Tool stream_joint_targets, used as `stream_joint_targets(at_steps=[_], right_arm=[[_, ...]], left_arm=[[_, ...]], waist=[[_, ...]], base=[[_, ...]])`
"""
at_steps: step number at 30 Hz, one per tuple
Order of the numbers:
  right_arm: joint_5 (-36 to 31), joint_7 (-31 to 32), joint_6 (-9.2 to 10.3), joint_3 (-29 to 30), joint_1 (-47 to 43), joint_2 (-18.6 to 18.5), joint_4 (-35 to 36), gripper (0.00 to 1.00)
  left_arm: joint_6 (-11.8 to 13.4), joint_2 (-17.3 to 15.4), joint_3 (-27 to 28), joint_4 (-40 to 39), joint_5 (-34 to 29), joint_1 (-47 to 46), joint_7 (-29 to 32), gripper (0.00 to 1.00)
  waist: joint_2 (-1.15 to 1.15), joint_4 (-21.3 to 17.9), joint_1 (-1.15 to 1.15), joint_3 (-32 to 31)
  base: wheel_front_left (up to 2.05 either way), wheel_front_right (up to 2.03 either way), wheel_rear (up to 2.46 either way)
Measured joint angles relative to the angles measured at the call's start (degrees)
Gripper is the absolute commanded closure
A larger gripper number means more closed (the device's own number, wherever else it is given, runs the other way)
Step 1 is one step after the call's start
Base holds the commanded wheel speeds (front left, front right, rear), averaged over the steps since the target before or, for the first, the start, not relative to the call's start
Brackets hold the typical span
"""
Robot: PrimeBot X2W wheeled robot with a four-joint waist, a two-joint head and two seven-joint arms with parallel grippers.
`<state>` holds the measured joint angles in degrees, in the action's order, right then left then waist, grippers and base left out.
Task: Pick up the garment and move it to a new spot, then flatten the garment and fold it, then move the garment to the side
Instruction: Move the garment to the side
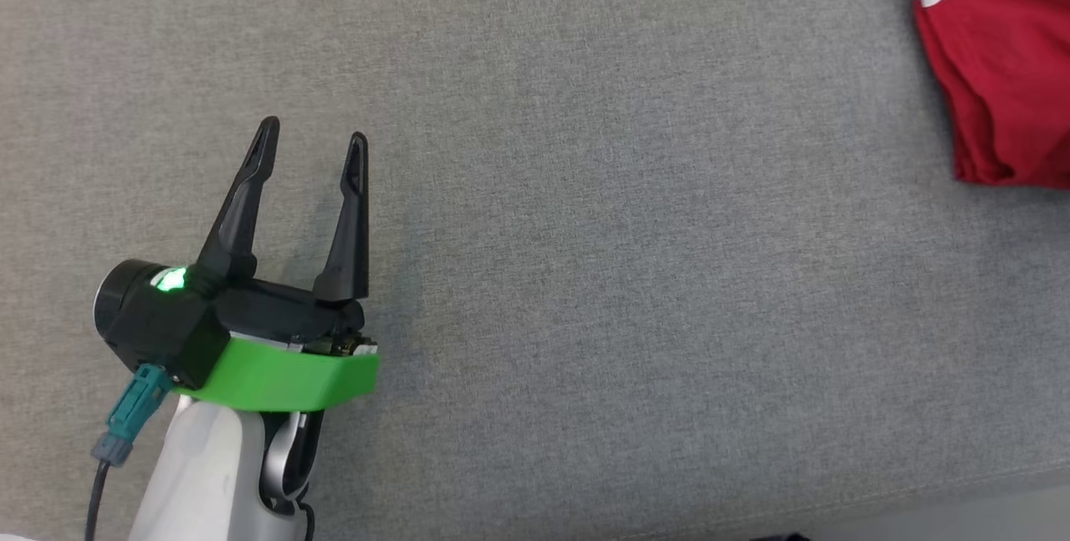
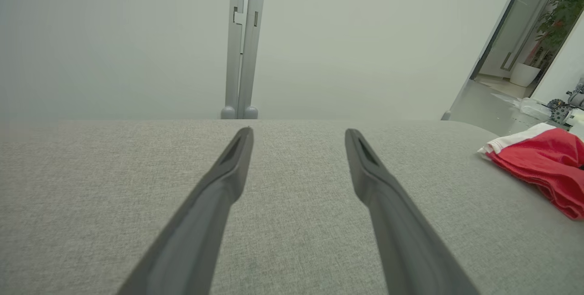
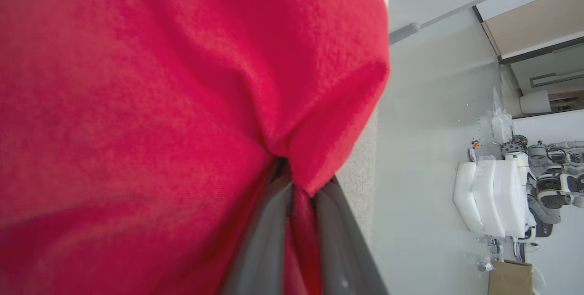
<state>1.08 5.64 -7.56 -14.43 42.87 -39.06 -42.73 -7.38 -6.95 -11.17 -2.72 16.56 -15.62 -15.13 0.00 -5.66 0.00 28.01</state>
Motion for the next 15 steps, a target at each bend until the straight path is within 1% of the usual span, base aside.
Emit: stream_joint_targets(at_steps=[3,5,6,7,8,13,15], right_arm=[[-2.5,-1.9,0.0,3.4,0.5,-0.6,-1.0,1.0],[-4.3,-3.4,0.0,6.0,0.8,-0.4,-1.2,1.0],[-5.3,-3.8,0.0,7.0,0.8,-0.2,-1.3,0.94],[-6.0,-4.2,0.0,7.9,0.8,0.2,-1.4,0.49],[-6.9,-4.5,0.0,8.9,0.8,0.7,-1.5,0.0],[-10.8,-5.5,0.0,13.4,0.0,2.2,-2.6,0.0],[-12.7,-8.2,0.0,14.9,-0.8,2.3,-2.2,0.0]], left_arm=[[0.0,-1.1,-0.2,-1.5,-0.1,0.0,0.0,0.0],[0.0,-1.4,-0.2,-2.4,-0.1,0.0,0.0,0.0],[0.0,-1.6,-0.2,-2.6,-0.2,0.0,0.0,0.0],[0.0,-1.8,-0.2,-2.7,-0.2,0.0,0.0,0.0],[0.0,-2.0,-0.2,-2.8,-0.2,0.1,0.0,0.0],[0.0,-2.1,-0.4,-2.7,-0.3,0.1,0.0,0.0],[0.0,-1.6,-0.1,-2.3,-0.2,0.2,0.0,0.0]], waist=[[0.0,-0.6,0.0,2.1],[0.0,-0.9,0.0,3.4],[0.0,-1.0,0.0,3.9],[0.0,-1.1,0.0,4.3],[0.0,-1.2,0.0,4.7],[0.0,-1.0,0.0,4.7],[0.0,-0.8,0.0,4.0]], base=[[0.0,0.0,0.0],[0.0,0.0,0.0],[0.0,0.0,0.0],[0.0,0.0,0.0],[0.0,0.0,0.0],[0.0,0.0,0.0],[0.0,0.0,0.0]])
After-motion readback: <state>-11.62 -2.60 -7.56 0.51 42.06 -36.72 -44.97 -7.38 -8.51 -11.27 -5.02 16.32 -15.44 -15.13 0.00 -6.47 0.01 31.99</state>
